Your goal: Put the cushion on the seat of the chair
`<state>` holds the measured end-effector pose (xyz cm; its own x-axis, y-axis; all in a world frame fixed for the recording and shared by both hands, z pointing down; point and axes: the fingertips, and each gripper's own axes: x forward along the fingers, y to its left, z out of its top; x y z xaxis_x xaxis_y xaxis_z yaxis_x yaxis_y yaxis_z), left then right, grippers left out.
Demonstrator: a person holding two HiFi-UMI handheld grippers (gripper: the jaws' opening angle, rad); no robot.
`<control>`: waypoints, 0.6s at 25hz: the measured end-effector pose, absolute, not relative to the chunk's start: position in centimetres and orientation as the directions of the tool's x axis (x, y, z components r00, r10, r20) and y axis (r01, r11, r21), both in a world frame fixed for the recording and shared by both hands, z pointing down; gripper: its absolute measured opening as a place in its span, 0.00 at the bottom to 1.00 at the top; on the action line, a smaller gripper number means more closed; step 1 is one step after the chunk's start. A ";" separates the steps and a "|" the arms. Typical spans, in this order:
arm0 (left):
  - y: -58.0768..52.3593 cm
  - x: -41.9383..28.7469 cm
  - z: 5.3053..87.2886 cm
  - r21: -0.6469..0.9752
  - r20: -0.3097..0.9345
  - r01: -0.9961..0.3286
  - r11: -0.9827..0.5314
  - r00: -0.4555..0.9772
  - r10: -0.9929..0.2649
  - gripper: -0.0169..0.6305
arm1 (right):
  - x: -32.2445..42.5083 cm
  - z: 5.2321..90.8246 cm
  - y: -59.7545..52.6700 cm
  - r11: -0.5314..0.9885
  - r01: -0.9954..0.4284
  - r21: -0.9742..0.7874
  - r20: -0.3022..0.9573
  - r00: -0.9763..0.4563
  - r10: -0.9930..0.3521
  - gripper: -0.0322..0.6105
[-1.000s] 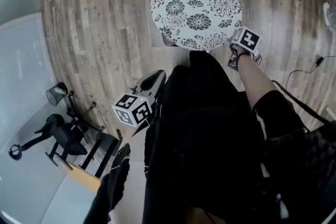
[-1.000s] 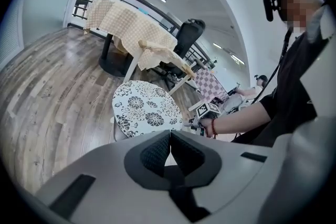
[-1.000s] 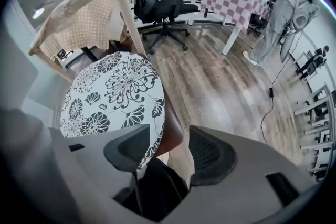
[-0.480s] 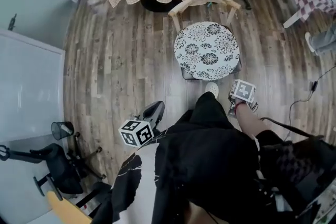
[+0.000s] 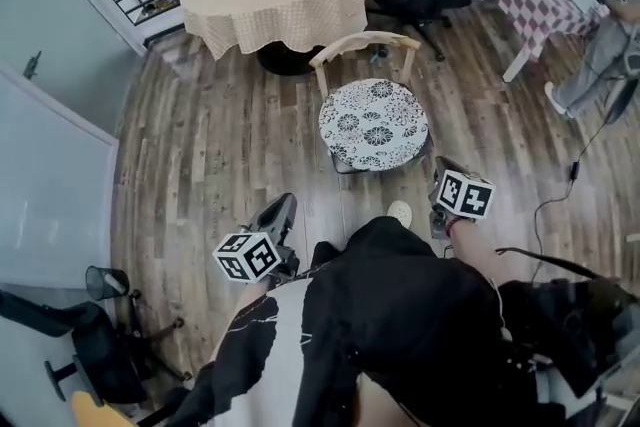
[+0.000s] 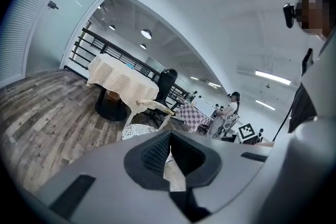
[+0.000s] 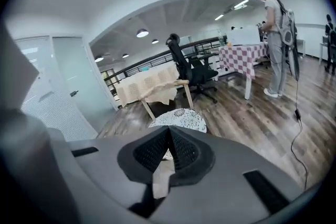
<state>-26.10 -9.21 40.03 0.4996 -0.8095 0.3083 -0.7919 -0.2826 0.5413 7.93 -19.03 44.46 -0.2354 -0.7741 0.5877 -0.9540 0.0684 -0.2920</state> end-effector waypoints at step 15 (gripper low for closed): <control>-8.2 -14.8 39.3 0.574 0.277 -0.796 -0.193 0.411 -0.868 0.05 | 14.9 42.0 -18.8 0.382 -0.909 -0.168 0.591 -0.403 -0.699 0.07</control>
<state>-14.79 -8.18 39.32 0.4111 -0.8684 0.2771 -0.7956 -0.1934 0.5741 14.89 -18.78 42.02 -0.4031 -0.6986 0.5911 -0.9087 0.3820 -0.1681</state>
